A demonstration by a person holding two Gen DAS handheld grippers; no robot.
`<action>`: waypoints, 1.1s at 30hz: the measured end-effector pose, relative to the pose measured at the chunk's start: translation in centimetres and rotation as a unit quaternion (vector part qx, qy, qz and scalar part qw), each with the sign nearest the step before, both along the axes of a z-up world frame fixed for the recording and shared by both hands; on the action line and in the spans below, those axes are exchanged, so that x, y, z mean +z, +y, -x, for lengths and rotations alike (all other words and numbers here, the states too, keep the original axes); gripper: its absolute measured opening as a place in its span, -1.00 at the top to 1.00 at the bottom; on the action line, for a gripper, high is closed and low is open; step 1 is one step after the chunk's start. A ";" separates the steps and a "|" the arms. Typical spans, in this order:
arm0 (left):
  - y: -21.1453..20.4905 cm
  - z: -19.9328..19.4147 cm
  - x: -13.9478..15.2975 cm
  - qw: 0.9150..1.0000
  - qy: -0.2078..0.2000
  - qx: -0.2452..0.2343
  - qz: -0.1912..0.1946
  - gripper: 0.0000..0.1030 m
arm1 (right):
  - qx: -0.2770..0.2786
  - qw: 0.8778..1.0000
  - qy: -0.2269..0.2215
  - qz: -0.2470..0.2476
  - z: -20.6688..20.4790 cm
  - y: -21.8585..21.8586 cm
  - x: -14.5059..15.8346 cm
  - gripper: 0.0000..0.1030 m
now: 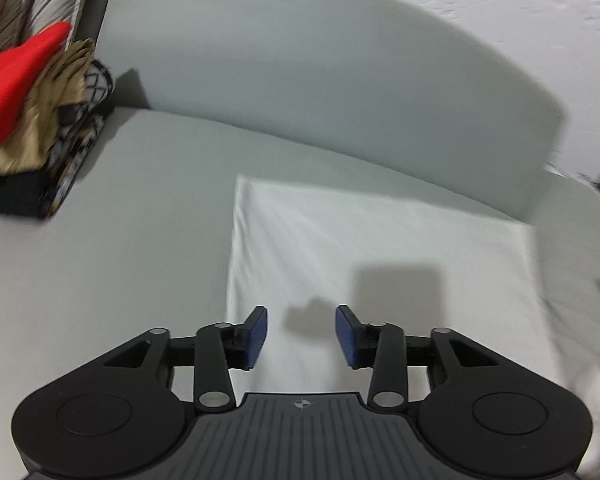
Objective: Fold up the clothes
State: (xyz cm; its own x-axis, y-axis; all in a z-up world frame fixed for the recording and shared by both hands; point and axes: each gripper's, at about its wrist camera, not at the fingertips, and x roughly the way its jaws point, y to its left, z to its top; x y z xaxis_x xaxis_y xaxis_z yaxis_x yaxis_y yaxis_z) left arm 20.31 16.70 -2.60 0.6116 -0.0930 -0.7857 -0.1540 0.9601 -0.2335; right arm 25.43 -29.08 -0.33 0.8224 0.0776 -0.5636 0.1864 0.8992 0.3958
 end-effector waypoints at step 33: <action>-17.0 22.2 -6.6 0.988 0.021 -0.127 -0.085 0.16 | 0.252 0.950 0.115 0.141 24.0 9.5 -5.8 0.50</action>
